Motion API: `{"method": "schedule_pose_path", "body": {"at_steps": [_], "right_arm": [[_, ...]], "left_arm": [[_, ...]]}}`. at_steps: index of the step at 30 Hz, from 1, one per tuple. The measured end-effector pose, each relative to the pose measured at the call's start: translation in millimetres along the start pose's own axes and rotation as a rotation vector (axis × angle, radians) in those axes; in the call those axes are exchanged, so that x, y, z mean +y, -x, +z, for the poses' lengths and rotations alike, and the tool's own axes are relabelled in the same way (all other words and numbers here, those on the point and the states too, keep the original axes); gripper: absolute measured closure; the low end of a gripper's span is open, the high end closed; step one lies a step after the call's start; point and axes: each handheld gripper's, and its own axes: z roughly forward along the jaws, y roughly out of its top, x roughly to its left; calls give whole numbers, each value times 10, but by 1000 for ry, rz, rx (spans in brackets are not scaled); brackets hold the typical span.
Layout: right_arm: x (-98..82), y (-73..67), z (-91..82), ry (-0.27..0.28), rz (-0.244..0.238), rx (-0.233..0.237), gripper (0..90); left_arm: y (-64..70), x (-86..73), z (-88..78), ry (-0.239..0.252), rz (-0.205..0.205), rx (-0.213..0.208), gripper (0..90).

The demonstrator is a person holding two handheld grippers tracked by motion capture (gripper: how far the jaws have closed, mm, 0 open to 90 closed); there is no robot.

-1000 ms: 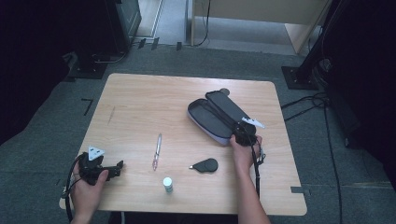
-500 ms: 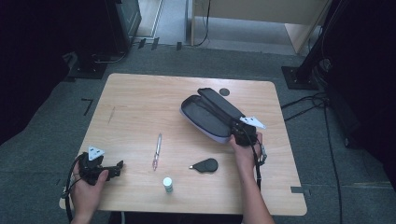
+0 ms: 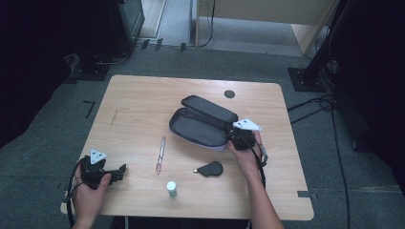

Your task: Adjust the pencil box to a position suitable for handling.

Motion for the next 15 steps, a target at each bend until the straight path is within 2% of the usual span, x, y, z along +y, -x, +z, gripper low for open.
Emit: {"method": "schedule_pose_path", "body": {"at_steps": [5,8,15], "right_arm": [[-20,-15,47,-13,-46,29,812],[-62,23,90,-20,-42,53,813],[-159,82,176,-53,-65,64,812]], "left_arm": [[0,0,0,0,0,0,0],[0,0,0,0,0,0,0],[0,0,0,0,0,0,0]]}}
